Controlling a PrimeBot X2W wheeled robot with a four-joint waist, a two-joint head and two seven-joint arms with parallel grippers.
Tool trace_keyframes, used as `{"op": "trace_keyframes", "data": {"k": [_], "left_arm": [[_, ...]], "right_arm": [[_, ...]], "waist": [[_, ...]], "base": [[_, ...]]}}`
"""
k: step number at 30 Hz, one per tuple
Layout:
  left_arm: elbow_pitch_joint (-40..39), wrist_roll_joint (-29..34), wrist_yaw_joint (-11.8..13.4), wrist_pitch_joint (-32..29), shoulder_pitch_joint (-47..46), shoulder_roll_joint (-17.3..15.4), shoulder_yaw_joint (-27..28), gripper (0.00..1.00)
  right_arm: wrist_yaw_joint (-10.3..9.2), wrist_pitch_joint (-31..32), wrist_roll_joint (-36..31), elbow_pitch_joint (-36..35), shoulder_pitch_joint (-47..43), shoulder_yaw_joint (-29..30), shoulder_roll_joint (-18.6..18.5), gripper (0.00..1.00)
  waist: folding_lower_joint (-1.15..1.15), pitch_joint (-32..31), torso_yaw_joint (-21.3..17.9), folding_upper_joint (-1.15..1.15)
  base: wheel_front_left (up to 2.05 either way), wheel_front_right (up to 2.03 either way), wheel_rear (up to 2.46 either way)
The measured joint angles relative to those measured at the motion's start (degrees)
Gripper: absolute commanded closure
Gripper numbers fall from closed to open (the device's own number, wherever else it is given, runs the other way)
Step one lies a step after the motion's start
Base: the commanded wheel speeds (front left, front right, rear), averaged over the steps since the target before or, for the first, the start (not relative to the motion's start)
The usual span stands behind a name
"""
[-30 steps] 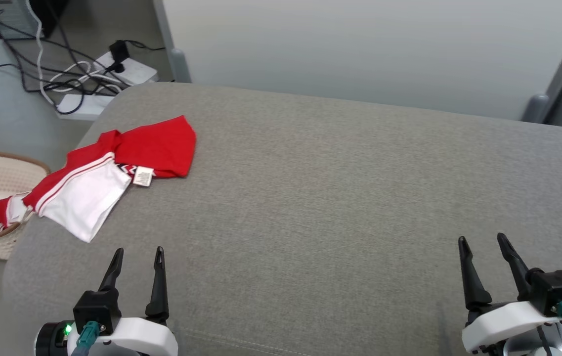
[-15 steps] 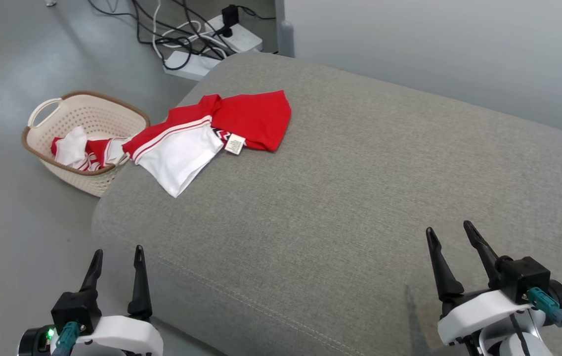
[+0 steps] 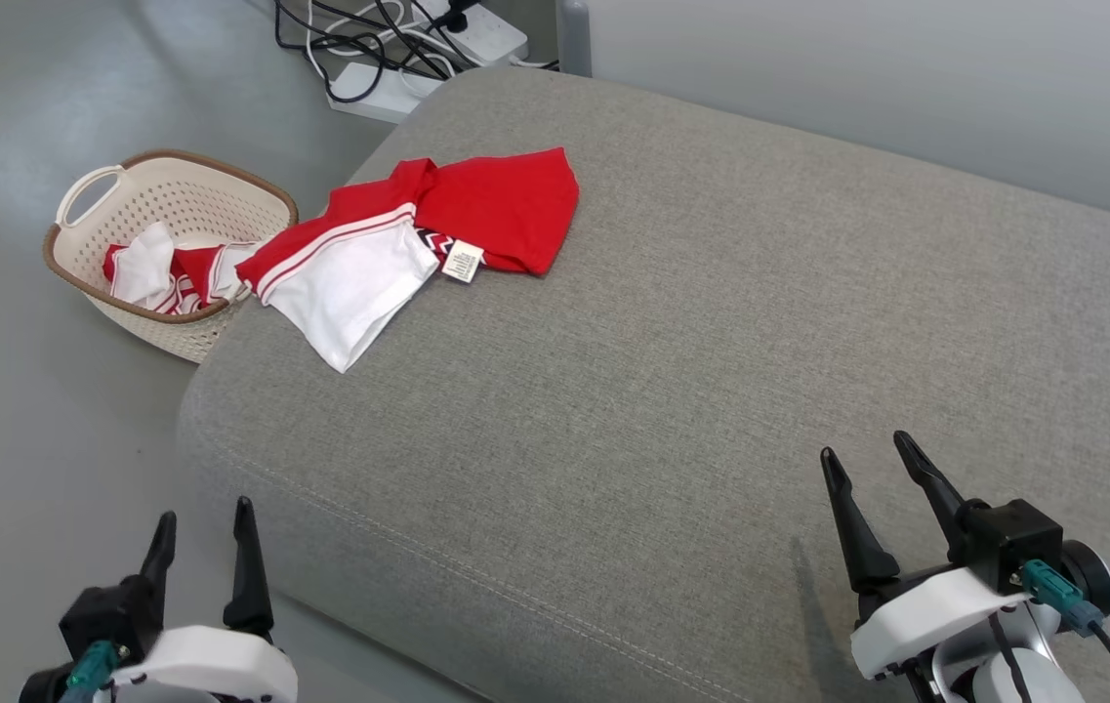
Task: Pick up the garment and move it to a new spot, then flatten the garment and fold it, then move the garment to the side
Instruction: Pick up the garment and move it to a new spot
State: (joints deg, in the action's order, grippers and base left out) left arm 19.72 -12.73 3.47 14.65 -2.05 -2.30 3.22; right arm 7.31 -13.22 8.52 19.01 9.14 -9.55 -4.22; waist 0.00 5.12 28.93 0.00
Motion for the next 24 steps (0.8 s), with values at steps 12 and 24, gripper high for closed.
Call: {"op": "trace_keyframes", "data": {"k": [12,24], "left_arm": [[11.8,0.18,-4.49,0.01,-18.74,-3.64,4.17,0.0],[28.29,0.01,-6.69,-3.36,-40.77,-10.22,4.19,0.0]], "right_arm": [[0.0,0.92,0.01,-2.63,2.44,-0.43,-2.35,0.0],[0.0,2.12,0.2,-5.89,5.61,-2.11,-4.79,0.0]], "waist": [[0.0,6.2,-4.77,0.0],[0.0,13.14,-12.11,0.0]], "base": [[0.0,0.0,0.0],[0.0,0.0,0.0]]}}
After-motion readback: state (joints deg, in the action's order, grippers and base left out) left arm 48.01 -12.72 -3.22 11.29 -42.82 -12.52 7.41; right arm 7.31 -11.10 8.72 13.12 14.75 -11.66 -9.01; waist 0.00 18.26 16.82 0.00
